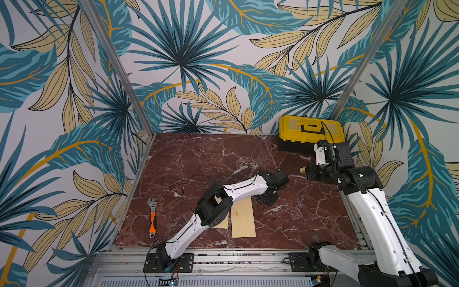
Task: Seal the envelope with a glue stick
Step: Pick up the lid from the center of the board.
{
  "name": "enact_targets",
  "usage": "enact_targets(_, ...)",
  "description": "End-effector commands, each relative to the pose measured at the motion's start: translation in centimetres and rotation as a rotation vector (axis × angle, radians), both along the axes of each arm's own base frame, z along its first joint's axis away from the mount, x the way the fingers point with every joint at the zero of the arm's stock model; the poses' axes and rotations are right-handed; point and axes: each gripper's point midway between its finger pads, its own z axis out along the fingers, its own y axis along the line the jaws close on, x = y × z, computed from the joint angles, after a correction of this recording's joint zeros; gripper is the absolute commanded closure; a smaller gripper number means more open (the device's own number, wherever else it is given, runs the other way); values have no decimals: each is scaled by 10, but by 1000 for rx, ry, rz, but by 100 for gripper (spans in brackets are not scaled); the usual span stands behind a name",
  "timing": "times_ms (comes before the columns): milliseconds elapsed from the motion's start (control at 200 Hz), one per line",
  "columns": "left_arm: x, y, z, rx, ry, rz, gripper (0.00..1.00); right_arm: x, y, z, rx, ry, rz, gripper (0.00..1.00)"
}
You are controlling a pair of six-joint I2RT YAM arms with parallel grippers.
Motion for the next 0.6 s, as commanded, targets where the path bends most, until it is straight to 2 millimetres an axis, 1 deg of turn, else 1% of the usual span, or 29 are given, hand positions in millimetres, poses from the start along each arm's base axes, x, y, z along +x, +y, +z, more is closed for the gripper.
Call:
enact_targets(0,3,-5,17,-20,-29,-7,63,-2,1,-5,1,11,10,100)
enact_targets(175,2,-6,19,-24,-32,-9,63,-2,1,-5,4,14,11,100)
enact_targets(255,3,-6,19,-22,-34,-7,68,-2,2,-5,8,14,13,100)
enact_targets(265,4,-6,29,-37,-46,-8,69,-2,2,-5,7,15,13,100)
enact_targets(275,5,-7,34,-46,-53,-6,69,-2,2,-5,9,14,12,100)
enact_targets(386,8,-4,51,-84,-75,8,72,-3,3,-3,18,5,14,100)
enact_targets(461,14,-1,69,-167,-75,44,73,-4,5,2,33,-10,17,100)
enact_targets(491,17,0,81,-218,-76,58,73,-3,7,4,44,-18,21,100)
enact_targets(546,21,8,96,-299,-68,87,73,-4,10,8,66,-34,32,100)
enact_targets(596,27,14,119,-400,-76,109,73,-5,16,13,98,-54,48,100)
